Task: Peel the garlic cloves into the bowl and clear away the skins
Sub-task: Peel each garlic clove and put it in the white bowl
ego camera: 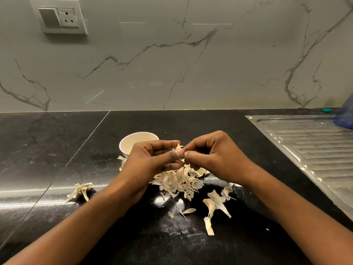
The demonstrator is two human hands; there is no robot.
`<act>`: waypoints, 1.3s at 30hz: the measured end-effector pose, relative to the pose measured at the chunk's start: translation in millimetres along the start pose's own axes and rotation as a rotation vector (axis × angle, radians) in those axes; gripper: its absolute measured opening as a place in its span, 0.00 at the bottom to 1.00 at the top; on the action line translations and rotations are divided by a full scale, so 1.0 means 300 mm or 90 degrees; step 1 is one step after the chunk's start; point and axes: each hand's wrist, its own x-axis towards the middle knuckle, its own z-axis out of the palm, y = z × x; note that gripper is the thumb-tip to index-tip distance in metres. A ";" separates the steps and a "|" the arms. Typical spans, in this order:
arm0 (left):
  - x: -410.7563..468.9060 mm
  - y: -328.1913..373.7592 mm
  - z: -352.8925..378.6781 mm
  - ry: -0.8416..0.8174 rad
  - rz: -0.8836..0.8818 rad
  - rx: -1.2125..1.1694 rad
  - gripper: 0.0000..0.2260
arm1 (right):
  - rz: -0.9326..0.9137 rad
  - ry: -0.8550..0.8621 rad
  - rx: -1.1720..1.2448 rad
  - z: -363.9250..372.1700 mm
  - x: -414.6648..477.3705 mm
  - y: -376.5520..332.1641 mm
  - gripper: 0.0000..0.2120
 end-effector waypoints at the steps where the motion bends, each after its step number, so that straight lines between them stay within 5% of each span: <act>1: 0.001 0.003 -0.001 -0.003 -0.005 -0.016 0.19 | 0.000 -0.002 0.004 -0.002 0.002 0.001 0.05; 6: 0.004 0.012 -0.003 -0.003 -0.019 -0.089 0.18 | 0.016 0.009 0.042 -0.015 0.007 0.003 0.05; 20: 0.002 0.012 -0.012 -0.024 0.020 0.009 0.17 | 0.031 -0.010 0.032 -0.015 0.004 -0.008 0.05; 39: 0.012 0.005 -0.025 -0.019 -0.016 0.001 0.17 | 0.051 0.237 0.118 -0.067 0.014 -0.007 0.07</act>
